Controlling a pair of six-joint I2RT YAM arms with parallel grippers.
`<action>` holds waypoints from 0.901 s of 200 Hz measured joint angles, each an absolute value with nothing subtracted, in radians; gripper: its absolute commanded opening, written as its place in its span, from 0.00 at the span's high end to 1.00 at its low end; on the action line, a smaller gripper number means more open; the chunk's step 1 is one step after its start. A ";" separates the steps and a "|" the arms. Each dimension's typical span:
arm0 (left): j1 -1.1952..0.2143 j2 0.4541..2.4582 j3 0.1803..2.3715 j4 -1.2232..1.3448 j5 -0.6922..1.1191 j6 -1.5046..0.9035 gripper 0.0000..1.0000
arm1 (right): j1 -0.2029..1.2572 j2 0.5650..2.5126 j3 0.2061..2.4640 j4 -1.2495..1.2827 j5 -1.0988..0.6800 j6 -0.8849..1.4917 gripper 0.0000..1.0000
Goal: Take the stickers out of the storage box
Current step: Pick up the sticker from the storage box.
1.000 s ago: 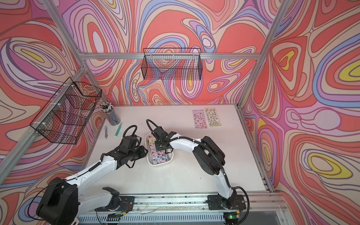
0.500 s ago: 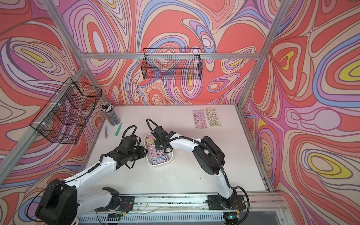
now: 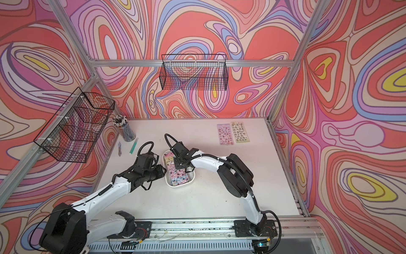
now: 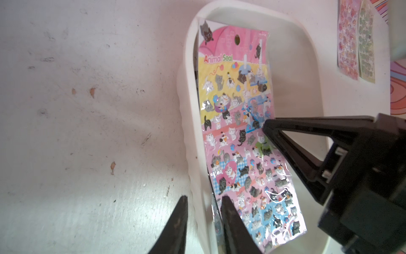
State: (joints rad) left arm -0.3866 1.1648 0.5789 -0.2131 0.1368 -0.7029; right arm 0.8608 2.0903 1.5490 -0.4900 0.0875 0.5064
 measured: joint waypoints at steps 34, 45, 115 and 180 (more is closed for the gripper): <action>-0.387 1.156 0.578 -0.216 0.131 -0.702 0.69 | 0.861 2.083 1.552 -0.505 0.091 0.500 1.00; -0.387 1.151 0.578 -0.218 0.130 -0.702 0.69 | 0.861 2.075 1.552 -0.514 0.091 0.498 1.00; -0.387 1.145 0.578 -0.228 0.130 -0.701 0.69 | 0.861 1.935 1.552 -0.548 0.093 0.484 1.00; -0.387 1.145 0.578 -0.241 0.130 -0.701 0.69 | 0.851 1.837 1.552 -0.575 0.091 0.465 1.00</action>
State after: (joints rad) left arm -0.3866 1.1446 0.5777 -0.2409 0.1295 -0.7006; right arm 0.8513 1.8366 1.5524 -0.5751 0.0910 0.4652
